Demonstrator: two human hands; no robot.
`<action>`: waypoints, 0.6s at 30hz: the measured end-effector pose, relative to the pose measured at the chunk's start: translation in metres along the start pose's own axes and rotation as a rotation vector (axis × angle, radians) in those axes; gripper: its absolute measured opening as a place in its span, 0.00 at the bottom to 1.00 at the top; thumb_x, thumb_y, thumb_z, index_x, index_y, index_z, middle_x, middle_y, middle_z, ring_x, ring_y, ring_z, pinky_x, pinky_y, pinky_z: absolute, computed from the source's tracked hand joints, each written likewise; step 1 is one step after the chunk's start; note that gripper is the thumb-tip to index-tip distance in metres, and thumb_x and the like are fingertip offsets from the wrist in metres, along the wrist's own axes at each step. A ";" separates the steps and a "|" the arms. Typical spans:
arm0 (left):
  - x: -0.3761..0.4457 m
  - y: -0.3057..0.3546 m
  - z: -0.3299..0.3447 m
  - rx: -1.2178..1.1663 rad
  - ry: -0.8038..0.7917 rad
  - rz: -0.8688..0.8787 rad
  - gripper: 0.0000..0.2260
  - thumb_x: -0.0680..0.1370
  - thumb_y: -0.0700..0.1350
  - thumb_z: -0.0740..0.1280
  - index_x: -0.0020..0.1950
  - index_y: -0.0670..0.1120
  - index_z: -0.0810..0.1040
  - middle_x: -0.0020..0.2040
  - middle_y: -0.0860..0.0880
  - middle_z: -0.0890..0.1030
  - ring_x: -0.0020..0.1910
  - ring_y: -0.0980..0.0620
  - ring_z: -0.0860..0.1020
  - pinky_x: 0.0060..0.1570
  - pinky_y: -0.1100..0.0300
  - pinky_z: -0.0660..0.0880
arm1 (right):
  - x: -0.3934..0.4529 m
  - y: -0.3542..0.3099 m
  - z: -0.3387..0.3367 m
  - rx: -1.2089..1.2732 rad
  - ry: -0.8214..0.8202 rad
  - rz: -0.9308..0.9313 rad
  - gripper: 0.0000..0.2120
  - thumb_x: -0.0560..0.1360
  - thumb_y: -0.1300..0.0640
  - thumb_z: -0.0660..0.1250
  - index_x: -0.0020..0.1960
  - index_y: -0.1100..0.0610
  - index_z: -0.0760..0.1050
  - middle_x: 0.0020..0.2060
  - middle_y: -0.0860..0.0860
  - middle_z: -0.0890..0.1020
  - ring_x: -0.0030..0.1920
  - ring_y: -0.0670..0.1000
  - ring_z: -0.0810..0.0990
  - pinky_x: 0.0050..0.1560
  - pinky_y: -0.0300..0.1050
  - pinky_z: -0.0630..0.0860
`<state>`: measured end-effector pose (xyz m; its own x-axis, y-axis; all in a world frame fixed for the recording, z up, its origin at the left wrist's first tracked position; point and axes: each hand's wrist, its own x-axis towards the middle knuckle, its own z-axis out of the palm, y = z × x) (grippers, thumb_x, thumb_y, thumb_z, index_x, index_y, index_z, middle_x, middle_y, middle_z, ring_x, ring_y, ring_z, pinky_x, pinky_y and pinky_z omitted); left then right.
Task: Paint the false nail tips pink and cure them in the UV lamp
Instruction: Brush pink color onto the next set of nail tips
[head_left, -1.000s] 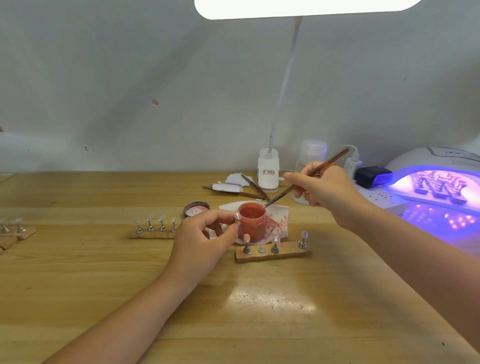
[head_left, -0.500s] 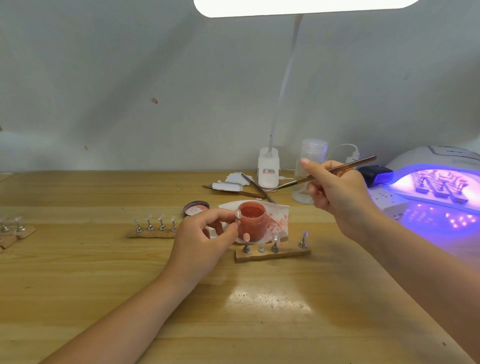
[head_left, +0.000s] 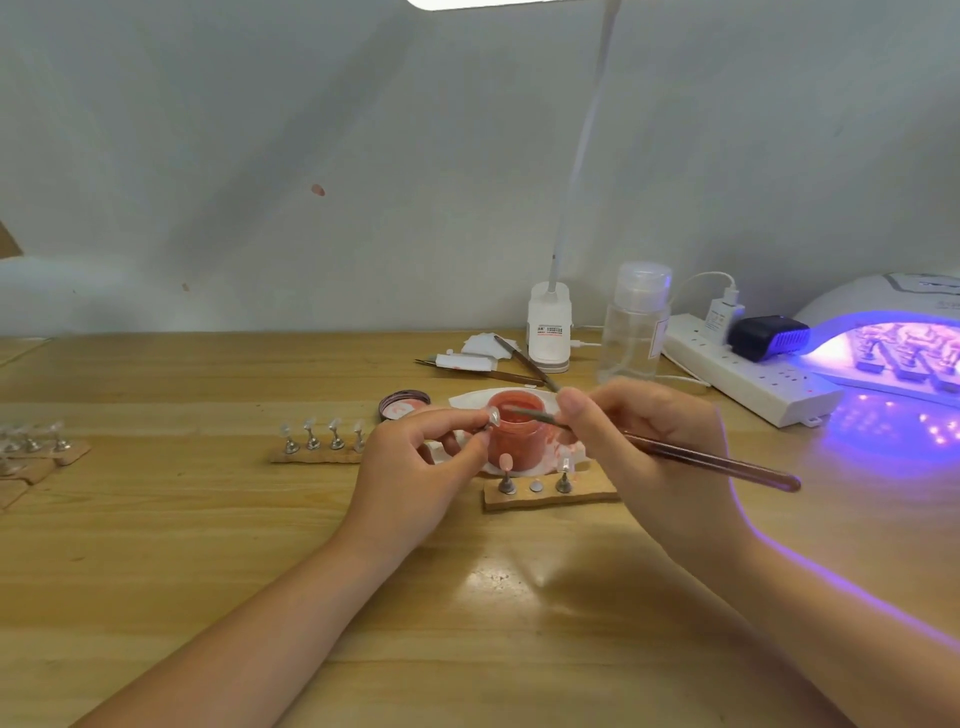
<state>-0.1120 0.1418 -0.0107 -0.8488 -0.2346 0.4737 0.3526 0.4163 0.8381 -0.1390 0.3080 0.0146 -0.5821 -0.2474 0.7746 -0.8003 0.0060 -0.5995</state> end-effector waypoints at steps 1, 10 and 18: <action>0.000 0.000 0.000 0.002 0.001 0.001 0.14 0.71 0.35 0.70 0.42 0.55 0.81 0.33 0.61 0.79 0.32 0.62 0.72 0.29 0.71 0.66 | -0.001 0.000 0.000 0.021 0.010 0.017 0.07 0.74 0.53 0.66 0.38 0.47 0.78 0.27 0.36 0.78 0.28 0.37 0.77 0.31 0.24 0.67; 0.000 0.000 0.000 0.021 -0.005 0.032 0.14 0.71 0.35 0.70 0.43 0.55 0.81 0.37 0.59 0.80 0.33 0.63 0.72 0.29 0.72 0.66 | -0.007 0.010 0.006 -0.035 0.040 0.069 0.19 0.75 0.50 0.58 0.37 0.60 0.81 0.30 0.46 0.81 0.31 0.43 0.79 0.31 0.42 0.75; 0.000 -0.002 0.001 0.012 -0.005 0.021 0.13 0.71 0.34 0.70 0.43 0.53 0.82 0.38 0.58 0.80 0.33 0.63 0.73 0.29 0.72 0.65 | -0.007 0.012 0.007 -0.035 0.086 0.086 0.18 0.75 0.49 0.57 0.36 0.56 0.80 0.29 0.50 0.81 0.31 0.47 0.78 0.32 0.43 0.74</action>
<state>-0.1133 0.1418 -0.0123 -0.8435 -0.2210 0.4895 0.3654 0.4318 0.8246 -0.1436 0.3029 0.0002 -0.6578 -0.1608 0.7359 -0.7505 0.0574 -0.6583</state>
